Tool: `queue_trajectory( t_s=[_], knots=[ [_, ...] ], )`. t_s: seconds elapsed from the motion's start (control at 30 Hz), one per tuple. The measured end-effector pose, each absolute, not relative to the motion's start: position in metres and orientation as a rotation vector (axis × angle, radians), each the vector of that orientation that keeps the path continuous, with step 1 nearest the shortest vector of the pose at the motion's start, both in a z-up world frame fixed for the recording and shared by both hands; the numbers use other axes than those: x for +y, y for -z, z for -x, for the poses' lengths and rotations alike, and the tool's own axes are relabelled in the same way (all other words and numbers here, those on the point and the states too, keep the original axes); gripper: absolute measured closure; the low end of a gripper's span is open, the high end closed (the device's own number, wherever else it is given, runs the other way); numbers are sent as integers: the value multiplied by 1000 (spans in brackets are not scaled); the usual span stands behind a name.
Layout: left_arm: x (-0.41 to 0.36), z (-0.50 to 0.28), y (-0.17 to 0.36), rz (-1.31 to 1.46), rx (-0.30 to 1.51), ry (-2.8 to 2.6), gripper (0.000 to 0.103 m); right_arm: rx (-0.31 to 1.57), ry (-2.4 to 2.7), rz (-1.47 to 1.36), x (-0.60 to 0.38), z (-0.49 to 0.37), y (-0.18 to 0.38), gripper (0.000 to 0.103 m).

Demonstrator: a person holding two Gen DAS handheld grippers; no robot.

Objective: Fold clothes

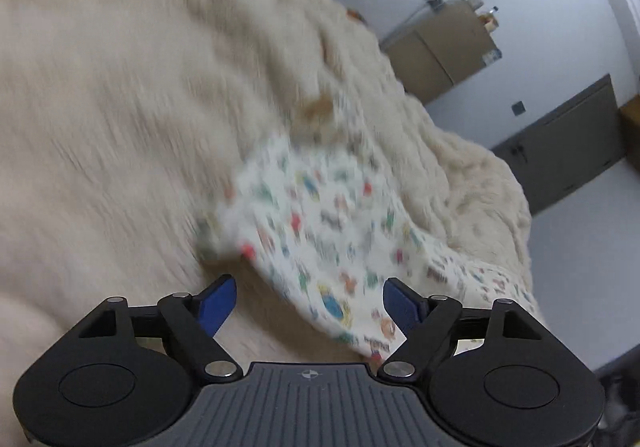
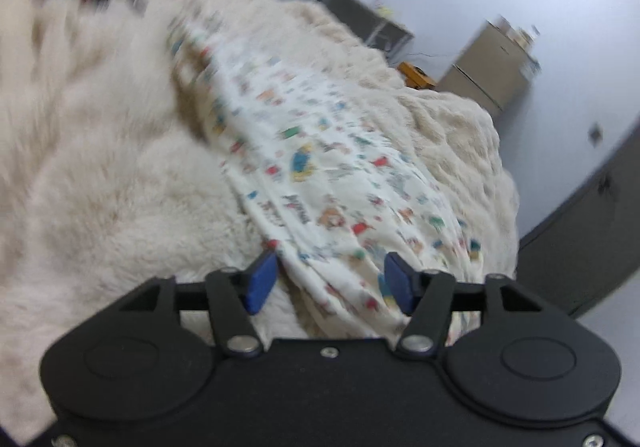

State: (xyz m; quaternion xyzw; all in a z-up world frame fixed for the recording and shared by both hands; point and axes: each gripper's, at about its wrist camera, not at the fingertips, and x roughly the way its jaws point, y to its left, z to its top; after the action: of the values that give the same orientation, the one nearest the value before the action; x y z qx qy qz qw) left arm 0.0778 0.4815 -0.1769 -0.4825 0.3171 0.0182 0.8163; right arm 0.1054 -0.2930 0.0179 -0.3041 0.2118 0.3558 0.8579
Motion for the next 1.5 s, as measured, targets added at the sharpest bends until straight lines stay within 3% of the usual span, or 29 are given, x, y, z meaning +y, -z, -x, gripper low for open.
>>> queue_trajectory(
  t_s=[0.07,0.1,0.13,0.17,0.27,0.3,0.47,0.5,0.57,0.67,0.8,0.93,1.13,1.37,1.43,1.47,1.5],
  knots=[
    [478,-81,188,1129,619,-55,30,499,-765,453,-316,-116,-24,40],
    [478,-84,186,1158,588,-65,39,528,-769,364,-327,-123,-25,39],
    [479,-84,180,1164,562,-89,81,555,-768,291,-337,-129,-26,39],
    [484,-81,168,1158,520,-141,103,580,-766,217,-346,-135,-26,39],
    [503,-51,125,1190,255,-143,103,628,-732,102,-363,-145,-25,39],
    [506,-45,118,1169,255,-153,103,644,-716,71,-368,-148,-24,39],
    [506,-40,127,1055,440,-308,98,739,-674,-72,-393,-158,-19,39],
    [508,-36,134,1073,438,-327,91,745,-671,-93,-398,-158,-19,39],
    [510,-25,135,1050,433,-420,54,761,-667,-201,-416,-161,-19,39],
    [503,-19,112,904,424,-503,53,753,-626,-329,-439,-160,-24,39],
    [469,-23,64,695,388,-393,50,707,-646,-289,-429,-150,-39,39],
    [388,-42,6,420,406,-179,33,598,-709,-66,-372,-128,-61,39],
    [240,-72,-51,19,450,73,28,512,-863,210,-262,-108,-67,43],
    [133,-58,-46,-218,451,146,24,527,-886,434,-175,-94,-43,56],
    [117,-46,-40,-252,452,181,24,551,-867,468,-160,-94,-35,72],
    [110,-39,-36,-271,454,203,24,564,-857,486,-153,-93,-30,90],
    [107,-37,-33,-283,457,228,24,574,-846,490,-149,-94,-27,99]
  ],
)
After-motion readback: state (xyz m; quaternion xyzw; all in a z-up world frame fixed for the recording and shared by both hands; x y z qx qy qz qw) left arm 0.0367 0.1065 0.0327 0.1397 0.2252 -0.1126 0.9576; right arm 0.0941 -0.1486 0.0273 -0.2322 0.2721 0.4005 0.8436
